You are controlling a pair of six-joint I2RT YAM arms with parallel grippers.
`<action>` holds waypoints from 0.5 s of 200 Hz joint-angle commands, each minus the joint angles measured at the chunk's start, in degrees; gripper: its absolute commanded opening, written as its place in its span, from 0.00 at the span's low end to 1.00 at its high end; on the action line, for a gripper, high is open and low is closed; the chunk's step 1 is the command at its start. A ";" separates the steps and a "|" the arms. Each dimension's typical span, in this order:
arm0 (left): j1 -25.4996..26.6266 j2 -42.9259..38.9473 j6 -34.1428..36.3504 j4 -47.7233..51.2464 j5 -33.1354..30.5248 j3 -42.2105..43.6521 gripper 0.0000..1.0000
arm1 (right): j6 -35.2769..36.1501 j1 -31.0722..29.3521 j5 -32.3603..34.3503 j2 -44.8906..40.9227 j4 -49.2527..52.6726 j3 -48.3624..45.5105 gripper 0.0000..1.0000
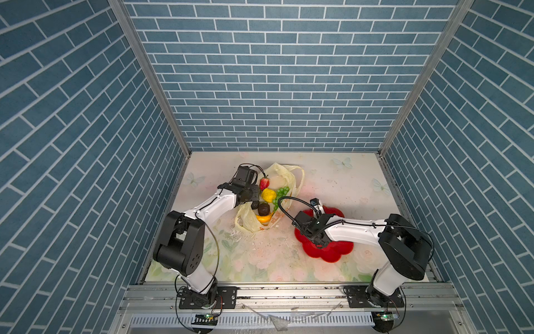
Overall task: Take the fake fruits out of the plastic bag
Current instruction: 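Lower the green bumpy fruit into the red plate and open the right gripper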
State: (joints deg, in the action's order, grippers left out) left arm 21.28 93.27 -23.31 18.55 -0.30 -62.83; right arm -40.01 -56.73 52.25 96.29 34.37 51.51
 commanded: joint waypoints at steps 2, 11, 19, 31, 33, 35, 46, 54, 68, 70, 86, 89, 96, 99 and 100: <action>-0.37 -1.10 0.68 -0.18 -0.31 0.86 0.00 | -4.37 -0.37 2.51 1.39 1.76 -1.41 0.65; -0.36 -1.12 0.76 -0.18 -0.44 0.86 0.00 | -4.45 -0.40 2.59 1.73 1.68 -1.50 0.65; -0.36 -1.08 0.78 -0.15 -0.43 0.78 0.00 | -4.42 -0.55 2.67 1.95 1.50 -1.50 0.66; -0.44 -0.89 0.79 -0.09 -0.41 0.78 0.00 | -4.29 -0.81 2.61 2.36 1.55 -1.38 0.69; -0.47 -0.85 0.78 -0.09 -0.41 0.78 0.00 | -4.29 -0.90 2.60 2.46 1.50 -1.38 0.69; -0.47 -0.87 0.78 -0.04 -0.43 0.71 0.00 | -4.29 -0.92 2.60 2.53 1.49 -1.34 0.70; -0.50 -0.92 0.66 -0.15 -0.49 0.76 0.00 | -4.11 -1.23 2.45 3.05 1.86 -0.94 0.73; -0.50 -1.26 0.64 -0.47 -0.58 0.97 0.00 | -4.24 -1.42 2.39 3.52 2.35 -0.54 0.74; -0.60 -1.91 0.56 -0.79 -0.95 1.32 0.00 | -4.29 -1.86 2.34 4.21 3.05 0.10 0.77; -0.62 -1.99 0.55 -0.86 -0.98 1.37 0.00 | -4.29 -1.91 2.33 4.35 3.16 0.16 0.77; -0.74 -2.56 0.56 -1.01 -1.53 1.66 0.00 | -4.29 -2.37 2.27 5.00 3.91 0.83 0.79; -0.73 -2.76 0.61 -1.09 -1.59 1.80 0.00 | -4.29 -2.35 2.25 5.04 3.95 0.94 0.79; -0.80 -2.90 0.55 -1.27 -1.66 1.98 0.01 | -4.29 -2.66 2.20 5.28 4.26 1.21 0.80; -0.81 -3.00 0.56 -1.31 -1.80 2.07 0.00 | -4.29 -2.72 2.30 5.31 4.33 1.29 0.81; -0.85 -3.00 0.55 -1.32 -1.80 2.08 0.00 | -4.33 -2.75 2.27 5.35 4.32 1.39 0.81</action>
State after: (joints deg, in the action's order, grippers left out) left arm 21.06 92.49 -23.31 18.09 -0.60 -61.84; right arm -41.76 -58.57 53.80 100.29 35.92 51.42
